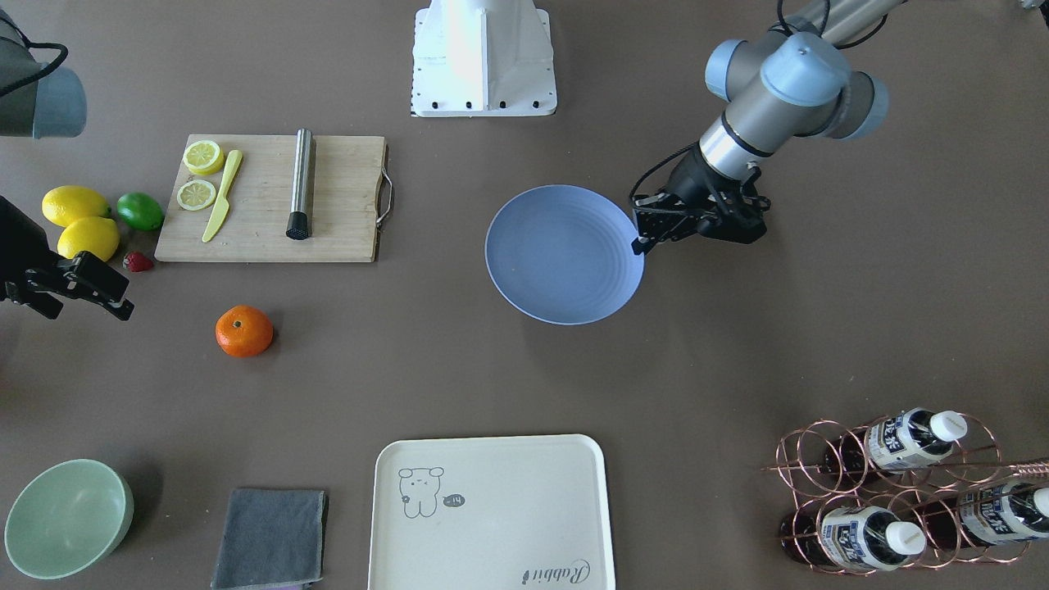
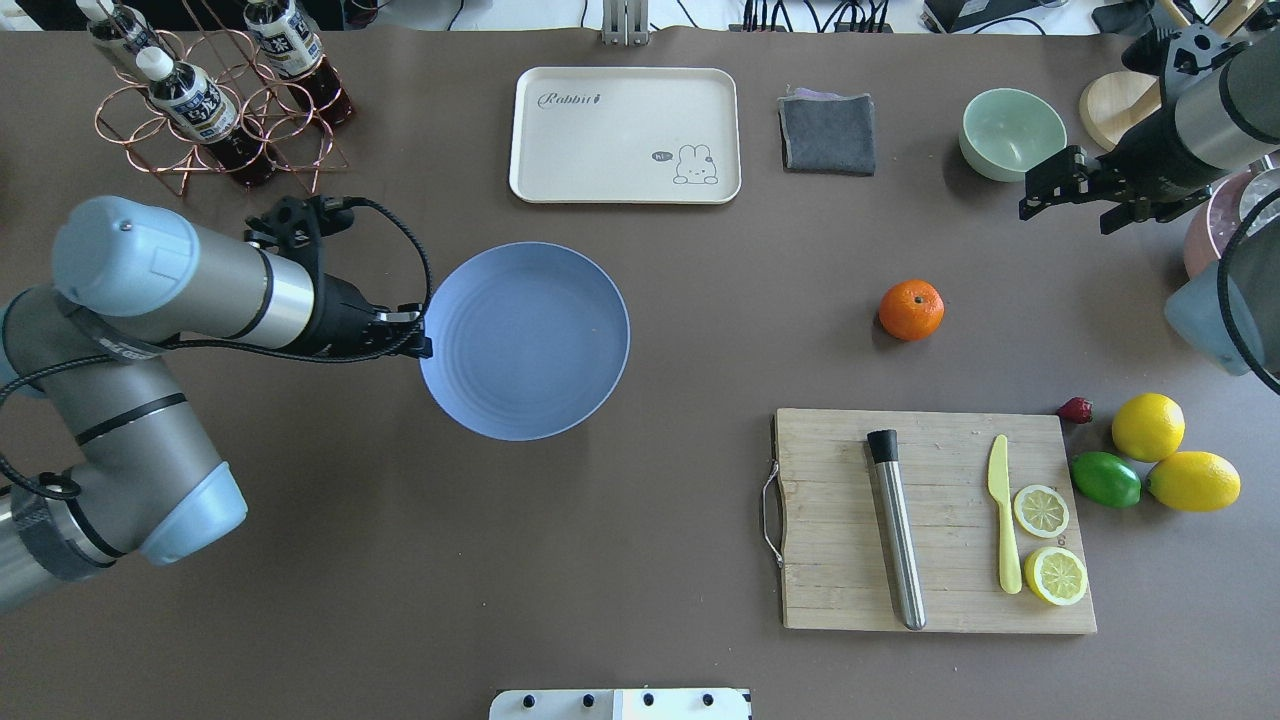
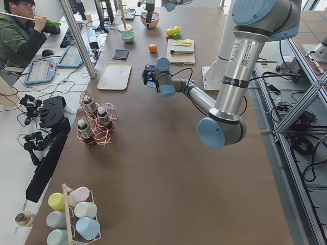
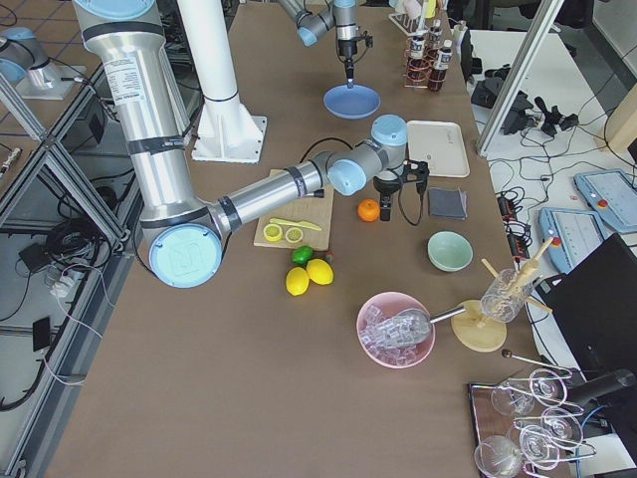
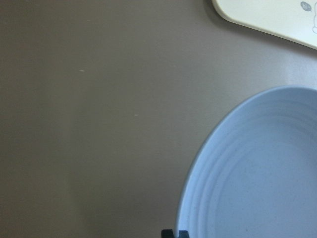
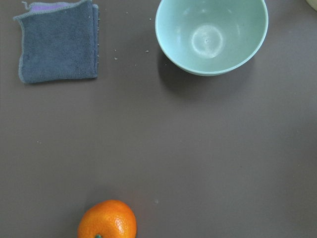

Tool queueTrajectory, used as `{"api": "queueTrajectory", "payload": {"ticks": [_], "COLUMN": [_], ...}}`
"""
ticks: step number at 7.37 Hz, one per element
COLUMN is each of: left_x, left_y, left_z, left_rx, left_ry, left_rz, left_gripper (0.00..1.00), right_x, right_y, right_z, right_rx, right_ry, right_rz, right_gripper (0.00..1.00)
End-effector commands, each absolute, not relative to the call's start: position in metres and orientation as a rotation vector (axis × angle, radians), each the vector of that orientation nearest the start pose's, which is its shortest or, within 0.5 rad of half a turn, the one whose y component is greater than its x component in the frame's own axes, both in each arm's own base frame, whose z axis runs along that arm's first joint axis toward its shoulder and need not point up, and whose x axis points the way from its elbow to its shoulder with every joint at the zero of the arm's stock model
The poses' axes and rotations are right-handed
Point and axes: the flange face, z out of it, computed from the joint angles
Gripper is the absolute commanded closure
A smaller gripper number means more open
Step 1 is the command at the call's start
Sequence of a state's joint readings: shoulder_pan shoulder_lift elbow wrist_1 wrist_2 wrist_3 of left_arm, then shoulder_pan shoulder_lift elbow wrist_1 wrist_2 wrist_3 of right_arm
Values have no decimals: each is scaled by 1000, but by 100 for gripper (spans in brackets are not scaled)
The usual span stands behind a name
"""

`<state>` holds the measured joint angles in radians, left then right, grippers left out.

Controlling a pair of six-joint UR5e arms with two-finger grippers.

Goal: Pick orange to plate
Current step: 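Push blue plate toward table center with left gripper while right gripper lowers to orange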

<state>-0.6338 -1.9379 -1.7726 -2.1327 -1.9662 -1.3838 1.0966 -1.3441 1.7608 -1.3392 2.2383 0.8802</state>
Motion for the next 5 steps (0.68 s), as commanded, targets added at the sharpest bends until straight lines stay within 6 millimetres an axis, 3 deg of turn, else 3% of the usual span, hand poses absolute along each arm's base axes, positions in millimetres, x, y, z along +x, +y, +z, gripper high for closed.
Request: {"api": "queueTrajectory", "payload": {"ticks": [1, 4, 5], "left_x": [506, 542, 550], "left_y": [-399, -374, -373], "left_z": [242, 256, 256], "left_rx": [138, 156, 142], "left_ry": [1095, 1048, 1044], "left_rz": [-192, -177, -193], "left_gripper": [100, 100, 92], "right_x": [-217, -234, -241], "right_y": [-549, -543, -541], "right_z": [415, 411, 409], "right_rx": [76, 65, 51], "right_ry": [-894, -890, -892], "right_rz": [150, 154, 168], "right_gripper": [0, 0, 0]}}
